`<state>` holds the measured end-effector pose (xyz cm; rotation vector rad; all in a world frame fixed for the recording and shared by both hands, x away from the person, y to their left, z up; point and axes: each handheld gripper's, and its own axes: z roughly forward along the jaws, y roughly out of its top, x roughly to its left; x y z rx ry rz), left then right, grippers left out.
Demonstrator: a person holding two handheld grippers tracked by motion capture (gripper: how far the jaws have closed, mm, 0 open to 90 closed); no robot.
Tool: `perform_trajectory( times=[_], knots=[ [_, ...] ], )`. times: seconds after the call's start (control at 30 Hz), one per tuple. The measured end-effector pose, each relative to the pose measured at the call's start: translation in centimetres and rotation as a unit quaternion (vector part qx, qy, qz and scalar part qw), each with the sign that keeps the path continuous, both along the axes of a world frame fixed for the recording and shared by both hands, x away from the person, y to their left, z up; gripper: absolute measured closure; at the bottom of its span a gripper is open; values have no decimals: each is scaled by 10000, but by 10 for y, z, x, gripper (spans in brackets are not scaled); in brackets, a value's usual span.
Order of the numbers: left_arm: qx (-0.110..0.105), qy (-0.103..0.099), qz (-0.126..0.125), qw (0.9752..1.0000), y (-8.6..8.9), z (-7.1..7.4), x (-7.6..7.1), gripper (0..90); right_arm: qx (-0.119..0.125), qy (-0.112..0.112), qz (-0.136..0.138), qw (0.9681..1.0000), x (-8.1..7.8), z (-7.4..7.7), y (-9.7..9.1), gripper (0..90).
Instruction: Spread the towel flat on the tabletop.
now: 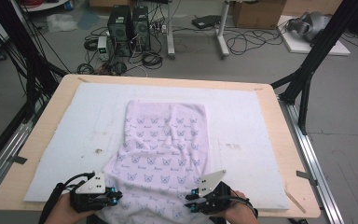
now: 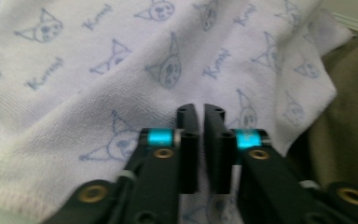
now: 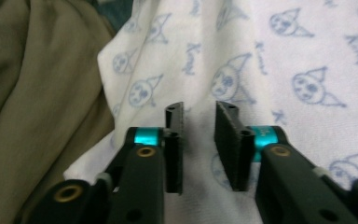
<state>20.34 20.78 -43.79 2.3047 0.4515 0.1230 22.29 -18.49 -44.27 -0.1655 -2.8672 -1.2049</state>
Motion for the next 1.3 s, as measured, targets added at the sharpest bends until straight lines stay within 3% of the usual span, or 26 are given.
perform_trajectory(
  times=[0.1, 0.17, 0.2, 0.27, 0.33, 0.47, 0.57, 0.63, 0.67, 0.73, 0.83, 1.0, 1.17, 1.3],
  knots=[
    [-36, 168, -292, 9994, 4, 3, -15, 871, -2, 75, -5, 10000, -2, 0, -5, 867],
    [-46, 171, -392, 9991, 7, 7, -25, 863, -99, 139, 319, 9993, -10, 3, -6, 889],
    [-150, 205, -432, 9987, 9, 9, -27, 853, -56, 134, 430, 9990, -15, 6, -7, 856],
    [-217, 67, -283, 9993, 8, 14, -24, 730, 139, 76, 300, 9994, -16, 13, -12, 802],
    [-259, -73, -70, 9996, 6, 17, -16, 626, 209, -86, -8, 9997, -9, 19, -17, 739],
    [-138, -224, 139, 9996, 2, 16, 4, 586, 142, -111, -447, 9988, 10, 13, -27, 688],
    [48, -70, 235, 9997, 2, 1, 15, 692, 28, -69, -549, 9985, 13, 4, -33, 719],
    [-86, -75, 204, 9997, 7, -2, 15, 835, 36, -78, -570, 9983, 11, 0, -35, 771],
    [-78, -70, 208, 9997, 8, -2, 13, 878, 56, -27, -560, 9984, 9, -1, -37, 842],
    [-5, -84, 110, 9999, 11, 0, 6, 880, 25, -71, -431, 9990, 4, 0, -38, 877],
    [-84, -92, 132, 9998, 16, 1, 3, 870, 67, 19, -279, 9996, 3, 5, -41, 859],
    [-216, -307, 675, 9970, 22, 13, 26, 707, 259, -125, -716, 9970, 24, 15, -40, 729],
    [-413, -530, 1101, 9916, 23, 22, 56, 703, 451, -223, -1134, 9923, 54, 23, -36, 672],
    [-413, -449, 1419, 9880, 23, 20, 89, 670, 459, -313, -1379, 9889, 76, 23, -37, 646]
  ],
)
